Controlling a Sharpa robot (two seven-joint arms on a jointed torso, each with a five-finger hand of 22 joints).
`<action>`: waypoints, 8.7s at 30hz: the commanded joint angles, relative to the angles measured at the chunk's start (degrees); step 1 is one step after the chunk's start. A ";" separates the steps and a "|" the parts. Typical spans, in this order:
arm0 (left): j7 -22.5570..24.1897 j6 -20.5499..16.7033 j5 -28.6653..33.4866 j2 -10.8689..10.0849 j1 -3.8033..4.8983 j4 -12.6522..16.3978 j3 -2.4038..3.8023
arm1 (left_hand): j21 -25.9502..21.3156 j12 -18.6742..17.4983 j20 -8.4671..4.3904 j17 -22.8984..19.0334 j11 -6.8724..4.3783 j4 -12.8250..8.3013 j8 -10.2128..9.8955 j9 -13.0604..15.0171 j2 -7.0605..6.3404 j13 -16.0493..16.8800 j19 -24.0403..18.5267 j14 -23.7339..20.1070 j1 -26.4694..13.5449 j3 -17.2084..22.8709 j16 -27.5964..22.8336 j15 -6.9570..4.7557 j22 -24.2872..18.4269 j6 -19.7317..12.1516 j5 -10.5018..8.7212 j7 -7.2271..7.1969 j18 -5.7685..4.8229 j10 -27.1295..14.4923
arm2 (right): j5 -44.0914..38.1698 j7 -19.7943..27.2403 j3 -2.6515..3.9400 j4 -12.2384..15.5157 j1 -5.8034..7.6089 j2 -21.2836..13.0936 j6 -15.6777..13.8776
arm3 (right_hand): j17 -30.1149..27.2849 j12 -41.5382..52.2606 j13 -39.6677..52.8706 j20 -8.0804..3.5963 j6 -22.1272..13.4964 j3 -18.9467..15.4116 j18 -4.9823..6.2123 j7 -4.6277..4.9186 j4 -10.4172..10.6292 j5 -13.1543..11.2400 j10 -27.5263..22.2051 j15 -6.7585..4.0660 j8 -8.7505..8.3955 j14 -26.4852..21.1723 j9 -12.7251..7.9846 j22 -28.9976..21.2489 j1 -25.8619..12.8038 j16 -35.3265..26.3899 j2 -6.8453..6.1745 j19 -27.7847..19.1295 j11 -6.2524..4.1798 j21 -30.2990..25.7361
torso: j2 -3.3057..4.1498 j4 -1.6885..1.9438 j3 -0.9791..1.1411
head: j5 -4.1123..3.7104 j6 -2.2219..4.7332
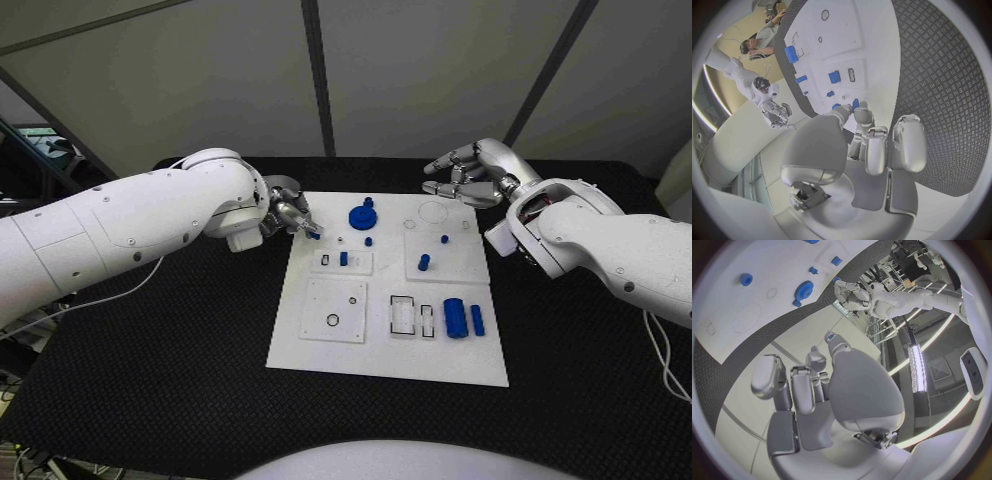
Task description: Assemble the parts on the task board
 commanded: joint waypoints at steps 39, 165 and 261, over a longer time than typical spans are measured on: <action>-1.12 -8.90 -7.05 -4.46 -5.47 11.32 -0.03 | 0.36 0.97 -0.29 14.15 -0.26 -2.25 2.41 1.55 -2.11 0.52 0.63 5.85 -0.70 6.58 -0.15 -0.50 2.58 -0.52 0.26 -0.69 -0.59 1.52 | -0.68 0.11 0.02 -0.52 0.07 0.11 0.63 | 3.79 -0.08 -0.16 -0.26 -0.42 -0.03 0.58 0.11 0.40 0.40 0.23 -0.38 0.28 3.35 -0.07 -0.09 -0.61 -0.27 0.06 -0.08 -0.04 -0.35 | 0.08 0.10 0.02 | 0.09 -1.03; 25.15 -23.36 -14.09 1.82 -5.11 5.41 1.72 | -49.15 -23.19 5.84 -33.64 7.23 1.10 -6.36 -13.82 -7.78 -28.77 -21.42 -21.01 10.19 -9.18 -43.02 6.36 -34.75 -9.38 -0.02 6.24 6.63 -23.58 | -0.83 0.21 0.02 -0.59 0.05 0.01 0.36 | 3.73 -0.22 -0.45 -0.30 -0.49 -0.11 0.60 0.10 0.62 0.66 0.14 -0.40 0.36 3.38 -0.09 -0.22 -0.88 -0.34 0.02 -0.05 -0.05 -0.47 | 0.07 0.02 0.06 | -2.11 -0.57; 24.79 -15.99 -28.39 10.20 -5.58 -4.26 -1.00 | -8.30 -38.32 2.78 -12.42 4.63 0.17 -18.87 -24.08 -7.31 -43.58 -1.28 0.15 13.50 -3.14 -12.45 3.19 -1.59 5.90 -3.17 3.62 0.90 -7.91 | -1.05 0.11 0.03 -0.17 0.06 0.78 0.74 | 3.88 -0.04 -0.32 -0.33 -0.49 0.05 0.56 0.08 0.58 1.00 0.26 -0.43 0.41 3.43 -0.10 -0.05 -0.71 -0.28 0.14 0.09 -0.08 -0.40 | -0.10 0.18 0.01 | -2.68 -1.38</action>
